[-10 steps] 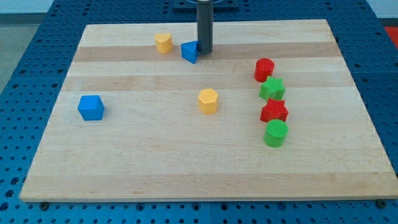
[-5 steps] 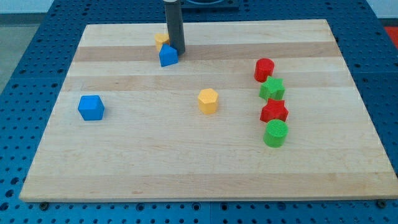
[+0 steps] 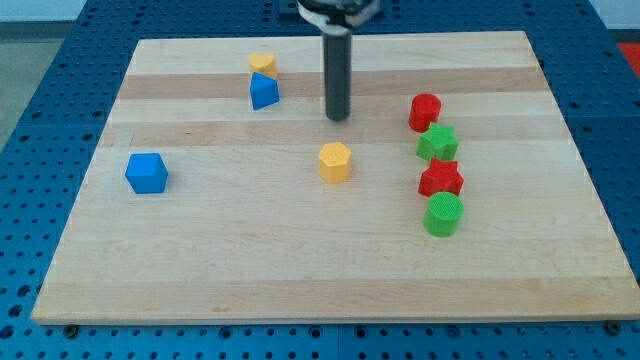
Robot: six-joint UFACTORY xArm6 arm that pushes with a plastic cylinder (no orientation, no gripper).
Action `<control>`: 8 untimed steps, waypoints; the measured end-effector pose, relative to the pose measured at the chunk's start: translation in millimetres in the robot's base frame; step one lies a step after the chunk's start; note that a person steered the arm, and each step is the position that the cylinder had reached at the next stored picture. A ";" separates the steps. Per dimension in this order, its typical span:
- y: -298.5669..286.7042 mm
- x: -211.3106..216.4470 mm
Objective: Push the yellow hexagon to the bottom of the blue triangle
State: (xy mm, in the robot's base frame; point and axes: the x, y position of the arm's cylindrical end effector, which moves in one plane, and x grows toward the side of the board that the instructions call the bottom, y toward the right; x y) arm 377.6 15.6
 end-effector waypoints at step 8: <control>-18.4 62.4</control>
